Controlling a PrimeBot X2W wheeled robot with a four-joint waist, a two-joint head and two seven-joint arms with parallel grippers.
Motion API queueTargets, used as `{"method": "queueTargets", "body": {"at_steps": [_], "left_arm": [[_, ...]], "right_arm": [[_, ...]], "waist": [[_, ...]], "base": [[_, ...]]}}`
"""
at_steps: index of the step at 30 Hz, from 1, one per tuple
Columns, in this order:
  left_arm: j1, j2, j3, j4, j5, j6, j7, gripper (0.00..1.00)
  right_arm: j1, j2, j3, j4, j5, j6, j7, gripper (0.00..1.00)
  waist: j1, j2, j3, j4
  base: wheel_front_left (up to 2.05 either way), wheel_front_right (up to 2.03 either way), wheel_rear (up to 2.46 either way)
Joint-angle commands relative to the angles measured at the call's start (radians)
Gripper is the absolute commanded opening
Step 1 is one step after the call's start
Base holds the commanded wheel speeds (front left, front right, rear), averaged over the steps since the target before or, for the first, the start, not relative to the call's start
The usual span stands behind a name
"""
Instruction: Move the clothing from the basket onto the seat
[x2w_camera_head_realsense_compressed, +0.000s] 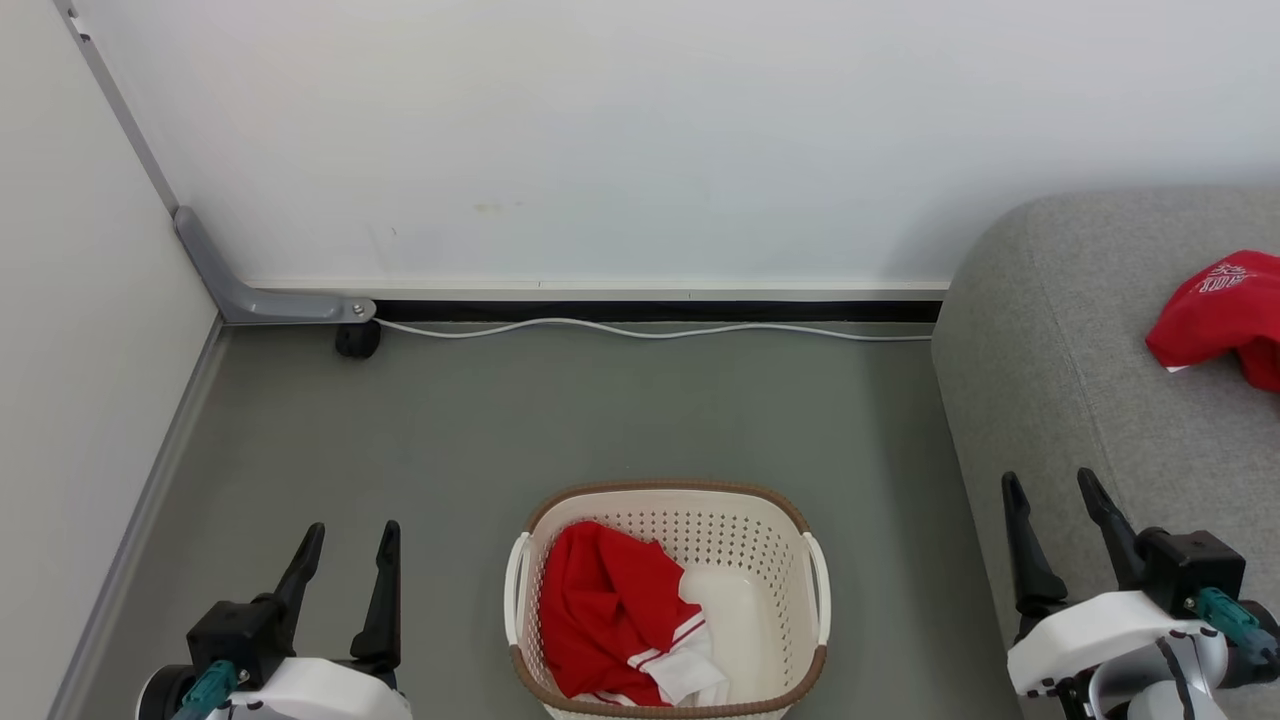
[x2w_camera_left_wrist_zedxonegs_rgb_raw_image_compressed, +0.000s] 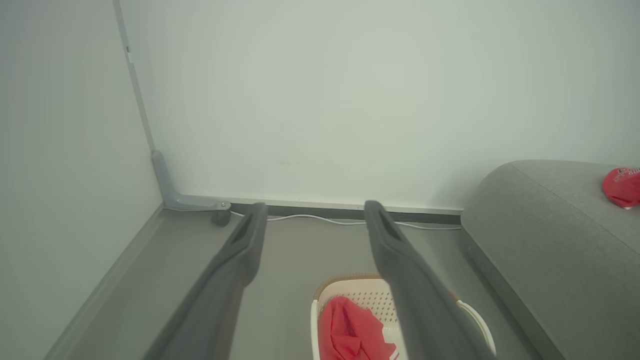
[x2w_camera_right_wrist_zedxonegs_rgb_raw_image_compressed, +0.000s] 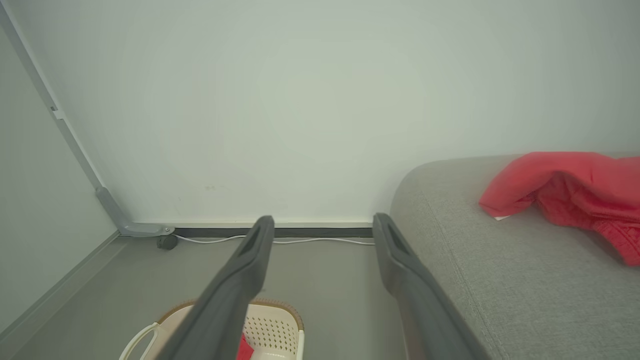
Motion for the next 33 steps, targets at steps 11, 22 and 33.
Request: {"method": "queueTargets", "body": {"at_steps": [11, 22, 33], "left_arm": [[-0.033, 0.005, 0.026, -0.022, 0.003, -0.006, -0.006, 1.0], [-0.034, 0.005, 0.015, -0.025, -0.008, -0.007, -0.006, 1.0], [-0.064, 0.005, -0.032, -0.023, -0.038, -0.007, -0.006, 1.0]], "right_arm": [[-0.028, 0.0, 0.025, -0.012, 0.003, 0.003, -0.006, 1.0], [-0.033, 0.003, 0.021, -0.02, 0.006, 0.003, -0.006, 1.0], [-0.085, 0.002, 0.024, -0.052, 0.006, 0.003, -0.006, 1.0]], "waist": [[0.0, 0.0, 0.005, -0.007], [0.0, 0.0, 0.016, -0.009], [0.0, 0.0, 0.121, -0.024]], "base": [[0.0, 0.0, 0.0], [0.0, 0.0, 0.0], [0.0, 0.0, 0.0]]}}
